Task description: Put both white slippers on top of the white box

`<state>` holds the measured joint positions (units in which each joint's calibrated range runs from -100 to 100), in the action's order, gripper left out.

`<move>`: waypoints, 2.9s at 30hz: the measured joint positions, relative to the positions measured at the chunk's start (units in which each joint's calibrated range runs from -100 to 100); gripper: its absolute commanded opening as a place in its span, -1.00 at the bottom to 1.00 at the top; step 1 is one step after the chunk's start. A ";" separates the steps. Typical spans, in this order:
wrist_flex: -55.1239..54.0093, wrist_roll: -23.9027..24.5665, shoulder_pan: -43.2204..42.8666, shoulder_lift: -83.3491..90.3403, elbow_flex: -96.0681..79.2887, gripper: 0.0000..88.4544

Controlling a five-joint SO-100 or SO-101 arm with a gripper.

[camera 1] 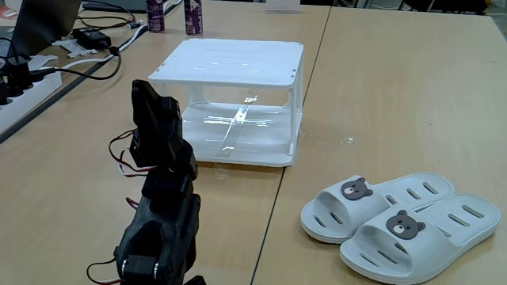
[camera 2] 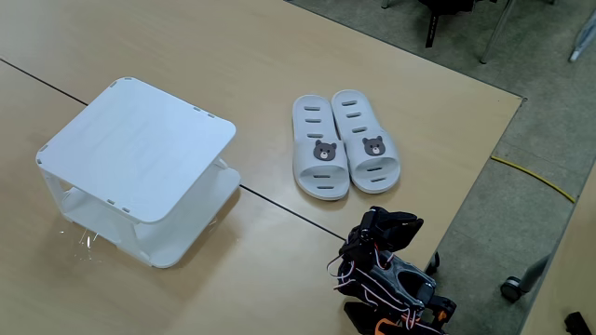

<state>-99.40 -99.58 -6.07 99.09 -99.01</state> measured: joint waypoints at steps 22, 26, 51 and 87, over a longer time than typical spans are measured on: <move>0.34 0.00 3.07 -32.91 -0.27 -0.97; 0.60 0.00 3.60 -53.20 0.54 -0.98; 0.77 0.00 15.28 -129.90 7.73 -0.98; 20.26 0.00 40.75 -132.54 42.77 -0.48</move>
<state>-79.14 -99.58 34.68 -33.44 -56.24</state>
